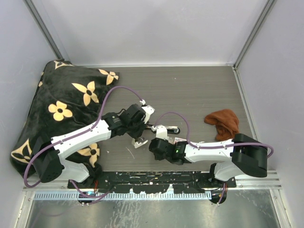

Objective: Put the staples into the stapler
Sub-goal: Pick up the staple from the center of the board.

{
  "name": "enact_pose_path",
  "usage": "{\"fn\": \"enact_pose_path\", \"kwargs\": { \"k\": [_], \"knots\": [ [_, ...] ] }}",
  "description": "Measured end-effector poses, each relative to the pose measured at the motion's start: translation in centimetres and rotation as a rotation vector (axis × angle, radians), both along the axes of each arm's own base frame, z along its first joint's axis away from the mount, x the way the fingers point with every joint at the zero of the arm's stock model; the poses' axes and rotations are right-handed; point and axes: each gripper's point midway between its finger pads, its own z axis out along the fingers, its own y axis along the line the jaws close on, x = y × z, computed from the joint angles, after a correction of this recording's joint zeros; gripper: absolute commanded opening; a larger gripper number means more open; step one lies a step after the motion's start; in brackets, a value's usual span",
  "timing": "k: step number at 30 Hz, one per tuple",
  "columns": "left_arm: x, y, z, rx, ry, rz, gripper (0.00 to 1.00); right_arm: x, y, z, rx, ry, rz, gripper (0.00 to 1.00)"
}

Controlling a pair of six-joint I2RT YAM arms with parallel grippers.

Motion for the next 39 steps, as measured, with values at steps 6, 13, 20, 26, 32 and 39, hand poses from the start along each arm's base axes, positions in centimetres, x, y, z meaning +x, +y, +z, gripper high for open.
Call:
{"fn": "enact_pose_path", "kwargs": {
  "k": [6,13,20,26,32,39],
  "knots": [
    [0.0,0.0,0.0,-0.001,-0.001,0.000,0.00,-0.1,-0.1,-0.6,-0.010,0.013,-0.013,0.28],
    [0.2,0.1,0.1,0.004,-0.009,0.006,0.00,-0.1,-0.2,-1.0,-0.018,0.023,-0.023,0.25],
    [0.3,0.3,0.3,0.004,-0.019,0.012,0.00,-0.2,0.0,-1.6,-0.030,0.038,-0.034,0.21],
    [0.3,0.3,0.3,0.006,-0.022,0.015,0.00,-0.2,0.0,-1.7,-0.031,0.044,-0.042,0.08],
    [0.3,0.4,0.3,0.006,-0.023,0.015,0.00,-0.2,-0.3,-1.6,-0.044,0.055,-0.068,0.01],
    [0.3,0.4,0.3,0.006,-0.023,0.015,0.00,0.3,-2.0,-0.9,-0.095,0.024,-0.111,0.01]
  ]
}}
